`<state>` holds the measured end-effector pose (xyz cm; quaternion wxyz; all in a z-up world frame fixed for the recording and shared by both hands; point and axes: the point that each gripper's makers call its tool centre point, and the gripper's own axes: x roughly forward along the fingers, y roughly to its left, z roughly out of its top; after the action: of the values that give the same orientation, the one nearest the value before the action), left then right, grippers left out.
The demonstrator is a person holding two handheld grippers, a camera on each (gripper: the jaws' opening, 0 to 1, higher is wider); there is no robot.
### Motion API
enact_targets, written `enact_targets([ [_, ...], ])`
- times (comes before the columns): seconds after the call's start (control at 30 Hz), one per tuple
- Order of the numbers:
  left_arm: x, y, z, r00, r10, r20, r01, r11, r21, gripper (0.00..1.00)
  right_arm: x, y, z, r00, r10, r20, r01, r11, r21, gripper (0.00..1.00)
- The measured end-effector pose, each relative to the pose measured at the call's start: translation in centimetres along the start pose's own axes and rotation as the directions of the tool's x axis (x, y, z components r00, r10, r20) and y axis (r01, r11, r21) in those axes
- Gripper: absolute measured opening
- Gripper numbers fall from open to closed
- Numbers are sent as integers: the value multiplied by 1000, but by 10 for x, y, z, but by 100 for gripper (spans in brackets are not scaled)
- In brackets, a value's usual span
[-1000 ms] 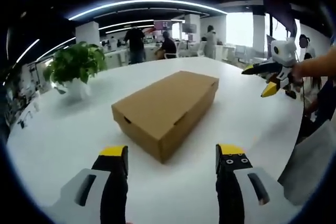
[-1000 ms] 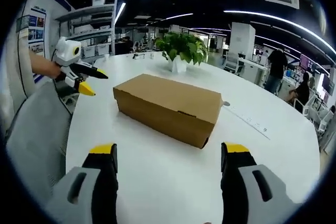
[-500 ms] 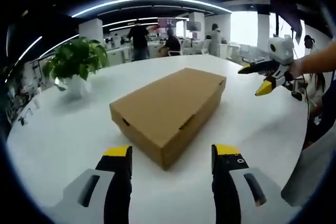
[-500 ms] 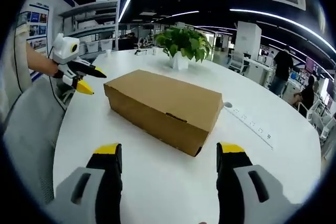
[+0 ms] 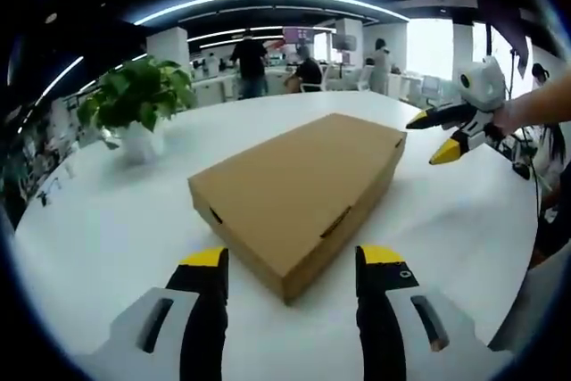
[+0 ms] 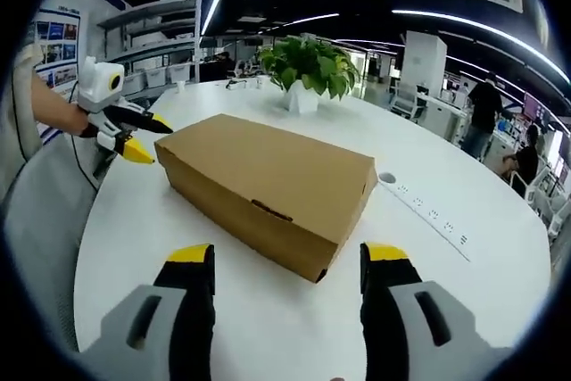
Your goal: Operate the shoe box by opening the lid, removing the specified soft item, and placing it in the target area until the item is outside and the box remains undamaged.
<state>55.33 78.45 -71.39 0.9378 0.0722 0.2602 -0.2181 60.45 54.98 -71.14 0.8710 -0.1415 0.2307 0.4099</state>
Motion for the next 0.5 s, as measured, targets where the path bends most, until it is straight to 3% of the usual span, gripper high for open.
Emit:
enact_targets([
  [0.5,14,0,-7,999,44,-25,-44,999,0,54,23,-19,2,999,33,-37,-33,999,-20,50],
])
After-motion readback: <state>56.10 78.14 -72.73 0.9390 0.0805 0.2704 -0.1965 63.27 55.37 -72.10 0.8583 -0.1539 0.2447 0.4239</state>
